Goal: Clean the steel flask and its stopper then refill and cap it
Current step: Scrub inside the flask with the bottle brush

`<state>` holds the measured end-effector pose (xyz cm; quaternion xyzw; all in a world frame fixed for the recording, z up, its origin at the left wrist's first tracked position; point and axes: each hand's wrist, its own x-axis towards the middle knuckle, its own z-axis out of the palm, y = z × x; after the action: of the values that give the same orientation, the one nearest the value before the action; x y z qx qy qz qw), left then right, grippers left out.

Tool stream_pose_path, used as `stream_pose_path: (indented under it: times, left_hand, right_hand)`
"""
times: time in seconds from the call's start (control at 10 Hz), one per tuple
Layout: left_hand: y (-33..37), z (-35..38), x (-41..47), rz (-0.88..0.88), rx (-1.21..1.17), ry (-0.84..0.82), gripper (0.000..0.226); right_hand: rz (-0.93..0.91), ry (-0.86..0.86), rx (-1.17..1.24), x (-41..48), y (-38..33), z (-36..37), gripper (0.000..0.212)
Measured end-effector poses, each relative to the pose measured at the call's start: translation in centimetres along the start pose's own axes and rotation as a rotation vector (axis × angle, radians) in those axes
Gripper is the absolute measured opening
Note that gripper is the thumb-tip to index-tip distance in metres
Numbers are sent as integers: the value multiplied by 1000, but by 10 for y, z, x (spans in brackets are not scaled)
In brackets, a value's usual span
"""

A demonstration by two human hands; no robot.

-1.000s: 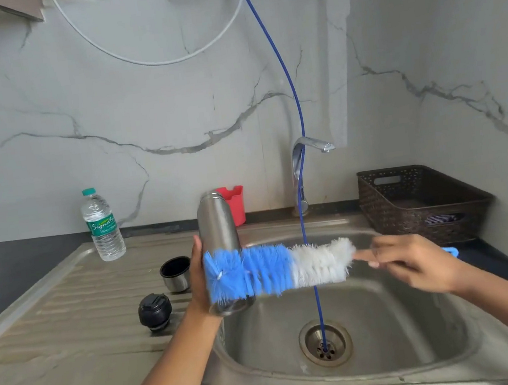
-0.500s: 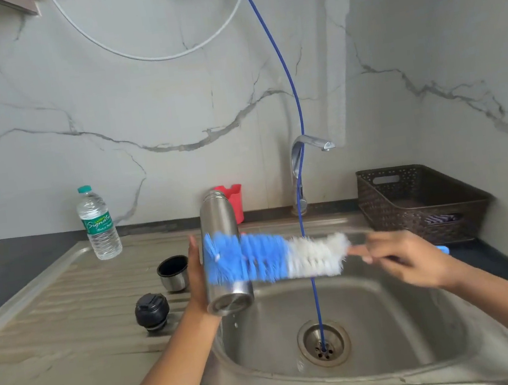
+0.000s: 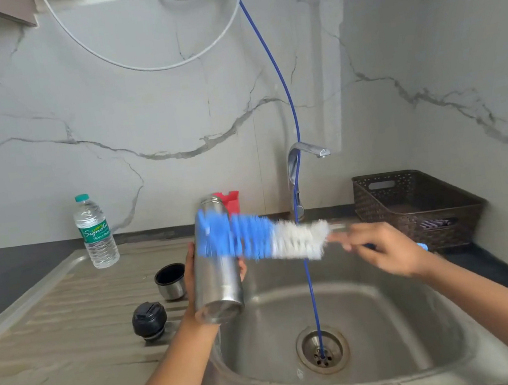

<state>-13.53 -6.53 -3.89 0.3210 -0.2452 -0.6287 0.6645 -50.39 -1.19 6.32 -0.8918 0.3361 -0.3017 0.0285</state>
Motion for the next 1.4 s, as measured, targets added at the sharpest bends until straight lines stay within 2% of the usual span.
stream_pose_path:
  times: [0.1,0.2,0.3,0.4,0.5,0.6,0.7,0.9,1.0,1.2,1.4]
  left_hand:
    - [16,56,-69,-13,-60,-154,74]
    - [11,49,-63,7,-163,-203,75]
    - [9,64,-66,75,-148,-192,73]
    - [17,79,-72,256,-60,-33,89]
    - [30,83,-74,463,43,-3,101]
    - [36,87,-72,600,158,14,67]
    - [39,94,-71,662,261,10,60]
    - [23,106,-70,617,225,-40,59]
    - [9,112,-73,563,222,-69,59]
    - [4,99,-70,510,157,-22,66]
    - [-5,101,-68,517,260,-45,77]
  right_hand:
    - [-34,-34,16,-33,-6,-8,35]
    - [-5,23,-48,-34,-6,-16,36]
    - [242,117,-118,-16,-13,-26,34]
    - [508,40,-91,-13,-15,-38,33]
    - [603,-167,-105,-21,-18,-46,33]
    - [643,-301,-88,-31,-18,-40,32]
    - [661,-334,-61,-35,-19,-36,31]
    - [626,-368,-27,-23,-43,-35,32]
    - [597,-338,-151,-11,-54,-27,34]
    - [633,-410,-83,-29,-50,-44,34]
    - [640,-396,-122,-11,-55,-13,34]
